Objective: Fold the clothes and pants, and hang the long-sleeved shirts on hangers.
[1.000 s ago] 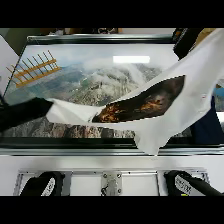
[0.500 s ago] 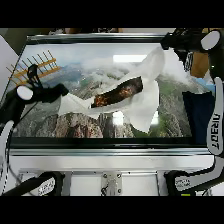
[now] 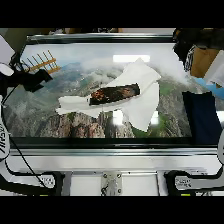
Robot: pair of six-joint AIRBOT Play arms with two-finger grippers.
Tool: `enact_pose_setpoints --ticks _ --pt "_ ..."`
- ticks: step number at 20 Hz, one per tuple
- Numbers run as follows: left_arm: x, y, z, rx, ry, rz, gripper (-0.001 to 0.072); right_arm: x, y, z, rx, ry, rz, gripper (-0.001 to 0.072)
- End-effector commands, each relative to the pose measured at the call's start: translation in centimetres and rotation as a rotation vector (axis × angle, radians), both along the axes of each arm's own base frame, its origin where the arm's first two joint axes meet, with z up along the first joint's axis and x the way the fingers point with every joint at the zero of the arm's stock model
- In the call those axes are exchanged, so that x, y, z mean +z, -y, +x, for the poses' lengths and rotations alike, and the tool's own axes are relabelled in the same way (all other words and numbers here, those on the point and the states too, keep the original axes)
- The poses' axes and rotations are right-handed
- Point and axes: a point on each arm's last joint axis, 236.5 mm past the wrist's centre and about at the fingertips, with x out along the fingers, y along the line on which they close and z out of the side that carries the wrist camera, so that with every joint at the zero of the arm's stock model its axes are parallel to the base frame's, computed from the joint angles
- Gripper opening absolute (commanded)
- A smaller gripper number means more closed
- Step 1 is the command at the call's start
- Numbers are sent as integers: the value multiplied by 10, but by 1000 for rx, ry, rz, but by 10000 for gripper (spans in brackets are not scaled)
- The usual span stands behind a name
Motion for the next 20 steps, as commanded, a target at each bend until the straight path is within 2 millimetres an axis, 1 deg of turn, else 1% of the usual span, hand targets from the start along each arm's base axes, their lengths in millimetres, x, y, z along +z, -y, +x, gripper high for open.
enact_pose_setpoints --ticks 1,3,5,6,8,10,12,14,16,17,20 --pt "-39 -14 -59 43 -148 -39 720 -63 17 -66 34 -308 -38 692" --pt "-62 -6 -88 41 -186 -41 720 -126 26 -99 7 -511 24 692" --pt "-80 2 -110 54 -218 -58 720 -190 31 -128 -50 -679 115 692" --pt "-87 5 -117 54 -235 -62 720 -222 29 -141 -79 -740 165 692" --pt "-100 10 -130 54 -275 -76 720 -272 17 -157 -123 -796 264 692" --pt "-110 10 -134 67 -280 -75 720 -309 -3 -165 -164 -811 389 692" --pt "-117 11 -129 77 -285 -94 720 -331 -16 -166 -212 -812 493 692" --pt "-125 17 -118 92 -292 -147 720 -344 -25 -164 -211 -822 539 692" --pt "-131 28 -107 79 -304 -182 720 -350 -38 -159 -190 -820 557 692" --pt "-134 31 -103 60 -310 -171 720 -353 -43 -155 -188 -812 551 692" --pt "-137 42 -94 25 -316 -168 720 -357 -54 -139 -187 -749 520 692"
